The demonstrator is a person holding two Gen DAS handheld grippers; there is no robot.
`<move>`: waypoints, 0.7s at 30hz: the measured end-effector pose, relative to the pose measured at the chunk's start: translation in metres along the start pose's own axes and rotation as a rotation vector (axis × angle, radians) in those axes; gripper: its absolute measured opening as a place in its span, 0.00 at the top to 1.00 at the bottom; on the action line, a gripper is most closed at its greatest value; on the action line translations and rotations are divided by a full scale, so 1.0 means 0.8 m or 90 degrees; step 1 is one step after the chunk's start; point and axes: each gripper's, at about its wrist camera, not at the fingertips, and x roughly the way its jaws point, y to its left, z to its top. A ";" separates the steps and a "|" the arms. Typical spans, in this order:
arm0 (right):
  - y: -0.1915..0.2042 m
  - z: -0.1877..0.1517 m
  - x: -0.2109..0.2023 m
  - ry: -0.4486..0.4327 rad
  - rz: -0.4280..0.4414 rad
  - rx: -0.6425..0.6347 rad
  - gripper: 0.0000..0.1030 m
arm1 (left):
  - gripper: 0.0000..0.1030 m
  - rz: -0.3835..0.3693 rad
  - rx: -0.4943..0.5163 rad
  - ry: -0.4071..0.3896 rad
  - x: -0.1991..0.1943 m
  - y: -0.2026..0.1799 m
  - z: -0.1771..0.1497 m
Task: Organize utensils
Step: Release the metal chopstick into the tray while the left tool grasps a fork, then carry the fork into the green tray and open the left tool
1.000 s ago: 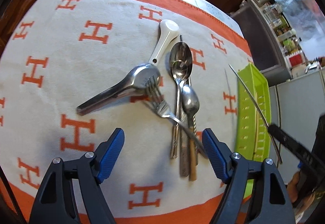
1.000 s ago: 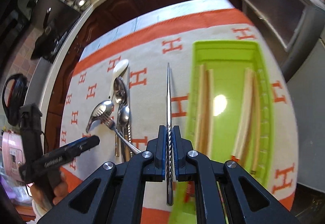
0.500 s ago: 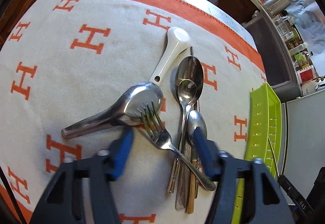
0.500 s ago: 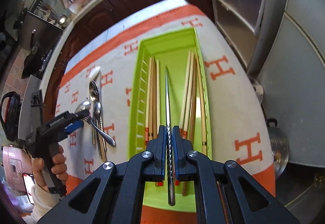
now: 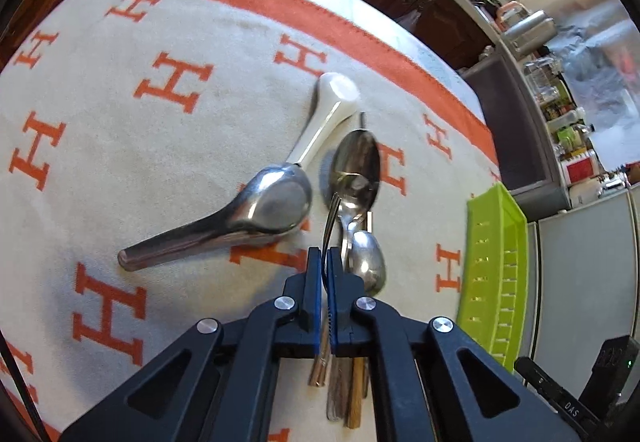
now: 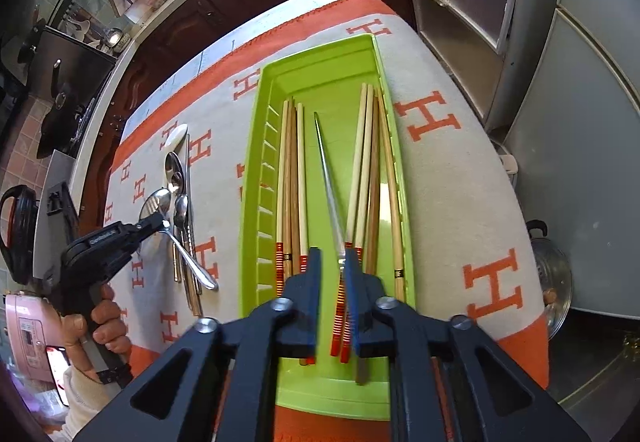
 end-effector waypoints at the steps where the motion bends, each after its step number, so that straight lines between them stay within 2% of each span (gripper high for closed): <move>1: 0.000 0.000 -0.002 -0.003 0.003 0.000 0.69 | 1.00 -0.005 0.014 -0.006 -0.007 -0.006 -0.001; 2: 0.000 -0.001 -0.004 -0.007 0.008 0.000 0.65 | 1.00 -0.010 0.024 -0.009 -0.014 -0.011 -0.002; 13: -0.012 -0.006 -0.016 -0.021 0.031 0.013 0.65 | 1.00 -0.075 0.159 -0.054 -0.083 -0.079 -0.015; 17: -0.023 -0.010 -0.023 -0.031 0.036 0.022 0.65 | 1.00 -0.113 0.192 -0.043 -0.102 -0.109 -0.019; 21: -0.038 -0.013 -0.030 -0.046 0.034 0.045 0.65 | 0.99 -0.129 0.215 -0.009 -0.093 -0.148 -0.023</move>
